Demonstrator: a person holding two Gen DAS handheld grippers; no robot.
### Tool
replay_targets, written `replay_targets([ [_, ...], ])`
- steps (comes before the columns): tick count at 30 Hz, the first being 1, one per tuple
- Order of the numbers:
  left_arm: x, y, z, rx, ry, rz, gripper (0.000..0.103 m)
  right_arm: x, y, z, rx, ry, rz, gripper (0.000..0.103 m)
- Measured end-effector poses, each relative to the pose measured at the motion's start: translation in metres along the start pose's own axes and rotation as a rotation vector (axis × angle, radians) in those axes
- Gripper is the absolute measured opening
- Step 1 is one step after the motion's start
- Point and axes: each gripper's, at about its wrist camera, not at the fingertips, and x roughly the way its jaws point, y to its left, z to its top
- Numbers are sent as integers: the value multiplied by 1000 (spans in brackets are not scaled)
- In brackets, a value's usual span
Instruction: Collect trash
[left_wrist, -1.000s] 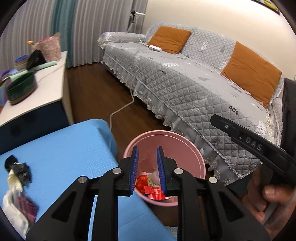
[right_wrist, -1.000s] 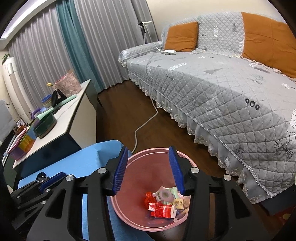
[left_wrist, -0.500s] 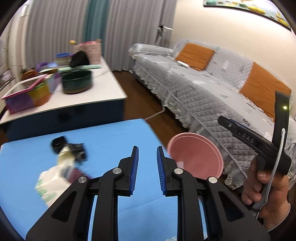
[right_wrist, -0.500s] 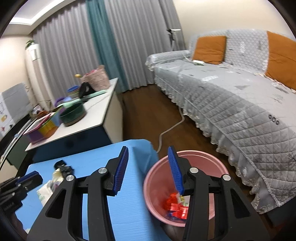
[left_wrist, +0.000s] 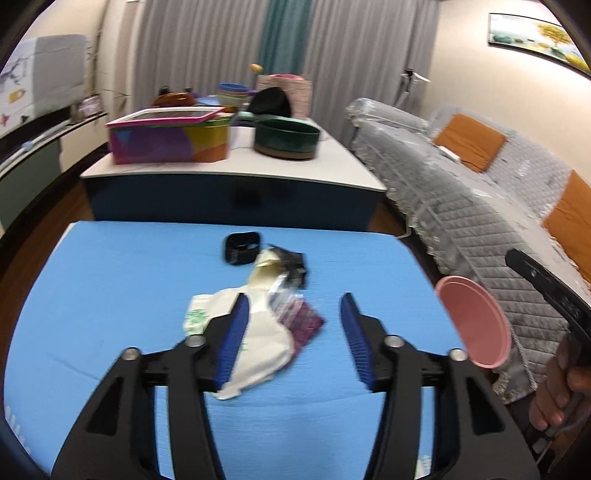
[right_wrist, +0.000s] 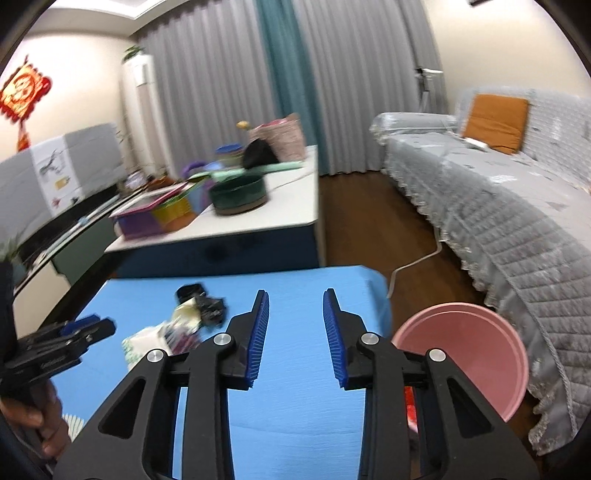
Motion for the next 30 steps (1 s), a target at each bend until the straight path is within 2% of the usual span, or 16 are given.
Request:
replay_targets([
  [2, 5, 10, -2, -29, 7, 12, 59, 11, 10, -6, -17, 25, 21, 31],
  [5, 12, 19, -8, -40, 13, 56, 72, 27, 17, -12, -9, 60, 52, 31],
  [8, 24, 27, -12, -61, 42, 85, 75, 42, 25, -17, -6, 88, 72, 31],
  [12, 38, 36, -16, -87, 72, 140, 87, 59, 33, -20, -8, 110, 97, 31],
  [19, 64, 47, -19, -133, 135, 166, 88, 88, 46, -28, -3, 171, 146, 32],
  [23, 75, 48, -19, -148, 159, 166, 95, 99, 53, -33, -11, 199, 170, 32],
  [30, 90, 48, -20, -154, 200, 189, 95, 120, 65, -40, -15, 242, 204, 34],
])
